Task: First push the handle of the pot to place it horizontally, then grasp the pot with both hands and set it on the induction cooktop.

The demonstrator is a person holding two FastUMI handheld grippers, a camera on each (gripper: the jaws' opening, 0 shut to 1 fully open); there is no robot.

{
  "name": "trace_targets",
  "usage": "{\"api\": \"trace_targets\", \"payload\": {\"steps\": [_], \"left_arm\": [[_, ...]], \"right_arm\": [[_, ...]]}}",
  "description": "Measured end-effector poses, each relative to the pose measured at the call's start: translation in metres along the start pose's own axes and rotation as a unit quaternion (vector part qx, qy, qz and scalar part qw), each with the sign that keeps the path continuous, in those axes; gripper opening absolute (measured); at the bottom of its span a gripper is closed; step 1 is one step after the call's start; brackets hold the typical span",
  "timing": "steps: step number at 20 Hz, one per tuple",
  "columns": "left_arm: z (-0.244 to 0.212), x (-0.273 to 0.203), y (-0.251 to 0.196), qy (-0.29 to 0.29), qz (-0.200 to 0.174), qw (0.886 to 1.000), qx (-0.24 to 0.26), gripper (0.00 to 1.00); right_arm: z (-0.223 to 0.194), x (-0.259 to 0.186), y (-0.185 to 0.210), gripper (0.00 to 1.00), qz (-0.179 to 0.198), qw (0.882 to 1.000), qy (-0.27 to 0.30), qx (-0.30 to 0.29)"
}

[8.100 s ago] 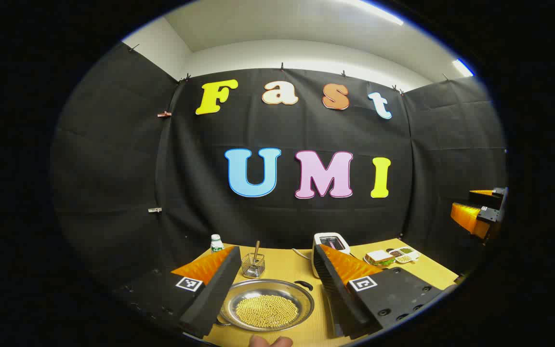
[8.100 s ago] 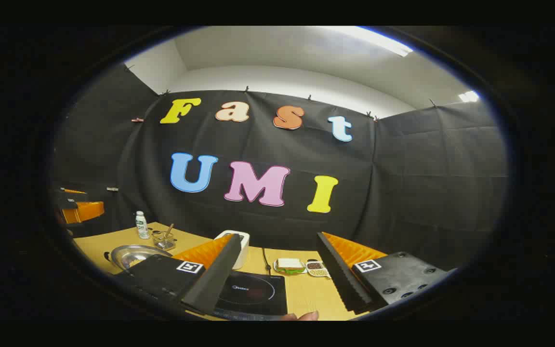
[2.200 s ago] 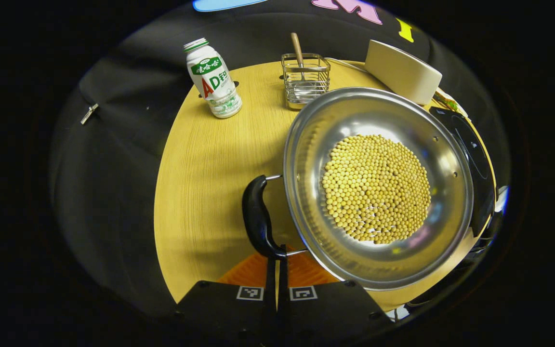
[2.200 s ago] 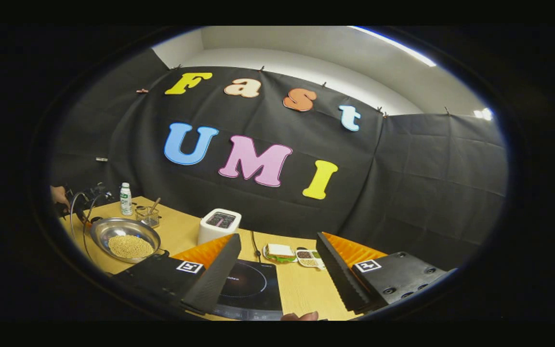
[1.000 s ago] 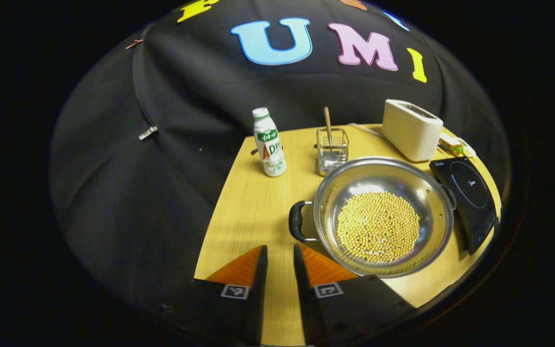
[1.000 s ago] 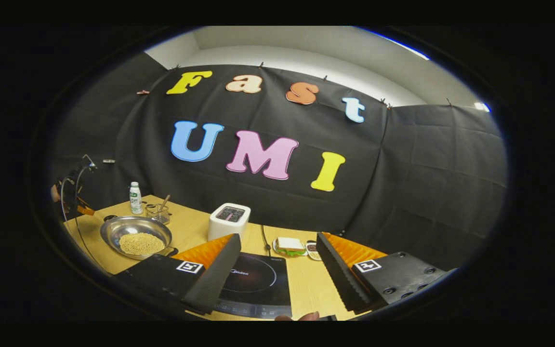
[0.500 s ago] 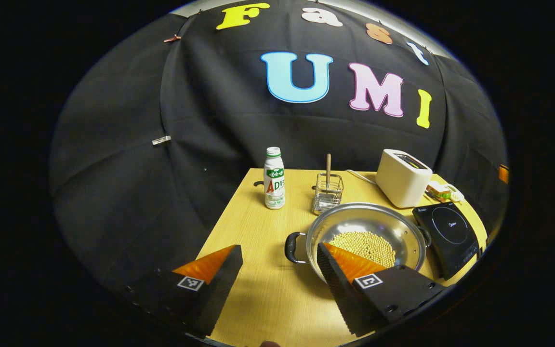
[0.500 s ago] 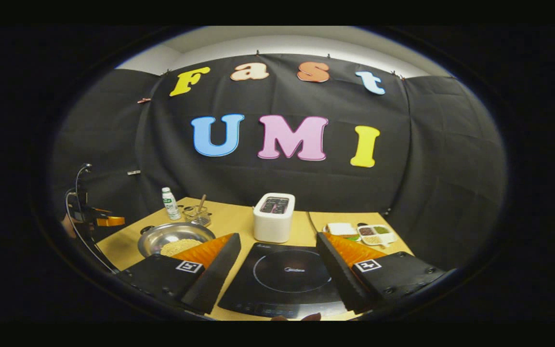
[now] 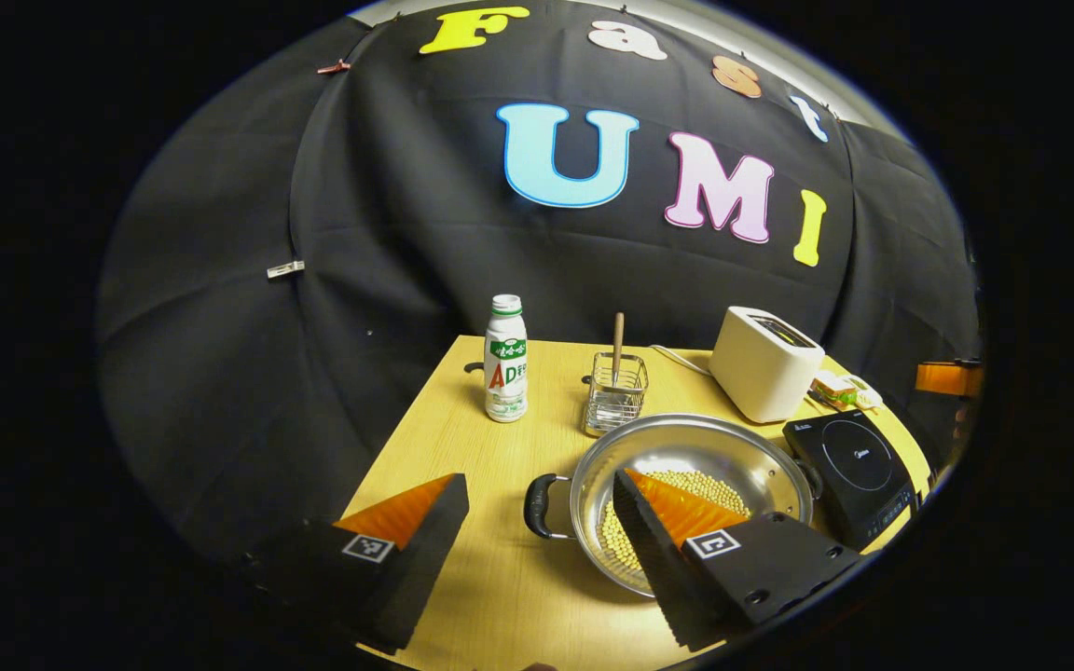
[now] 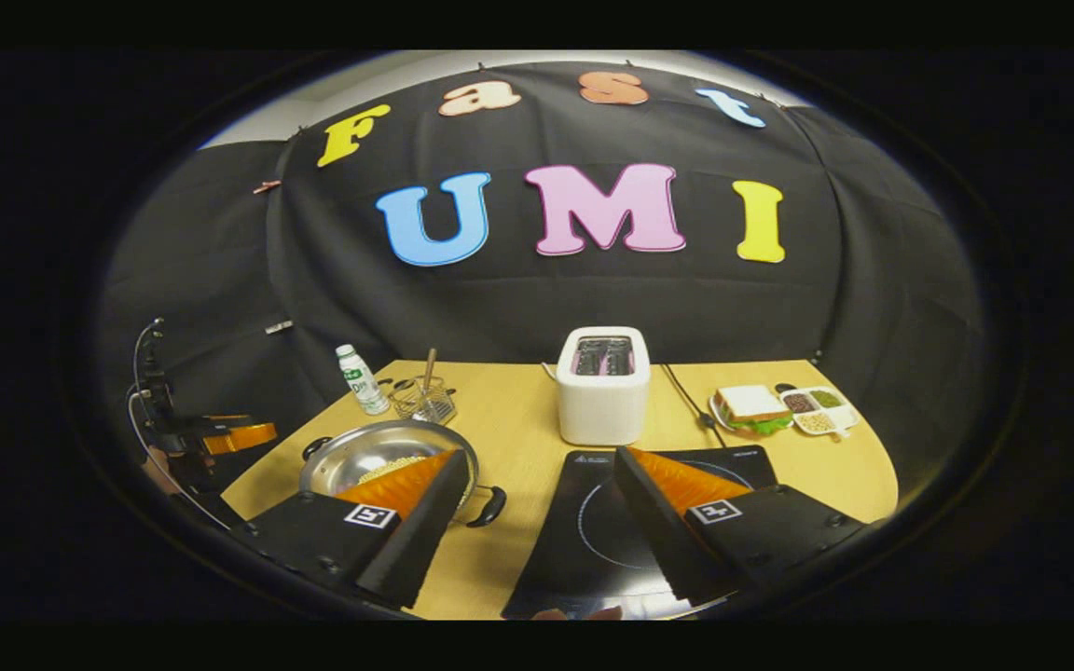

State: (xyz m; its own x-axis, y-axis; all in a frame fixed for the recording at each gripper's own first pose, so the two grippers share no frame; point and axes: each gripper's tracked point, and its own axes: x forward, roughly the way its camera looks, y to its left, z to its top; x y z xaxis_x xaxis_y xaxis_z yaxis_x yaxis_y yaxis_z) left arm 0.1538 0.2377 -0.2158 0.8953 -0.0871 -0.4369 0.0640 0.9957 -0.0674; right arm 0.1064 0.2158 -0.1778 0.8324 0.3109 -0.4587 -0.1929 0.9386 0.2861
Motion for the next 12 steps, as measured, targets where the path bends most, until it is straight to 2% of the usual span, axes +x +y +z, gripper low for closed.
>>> {"api": "trace_targets", "payload": {"steps": [9,12], "left_arm": [[-0.035,0.049,-0.004,0.064,-0.019,0.998,0.001,0.98],[-0.051,0.072,-0.006,0.097,-0.020,0.995,0.019,0.99]], "right_arm": [[-0.067,0.071,0.034,0.99,0.017,0.996,0.089,0.024],[-0.091,0.088,0.040,0.99,0.018,0.992,0.120,0.035]]}}
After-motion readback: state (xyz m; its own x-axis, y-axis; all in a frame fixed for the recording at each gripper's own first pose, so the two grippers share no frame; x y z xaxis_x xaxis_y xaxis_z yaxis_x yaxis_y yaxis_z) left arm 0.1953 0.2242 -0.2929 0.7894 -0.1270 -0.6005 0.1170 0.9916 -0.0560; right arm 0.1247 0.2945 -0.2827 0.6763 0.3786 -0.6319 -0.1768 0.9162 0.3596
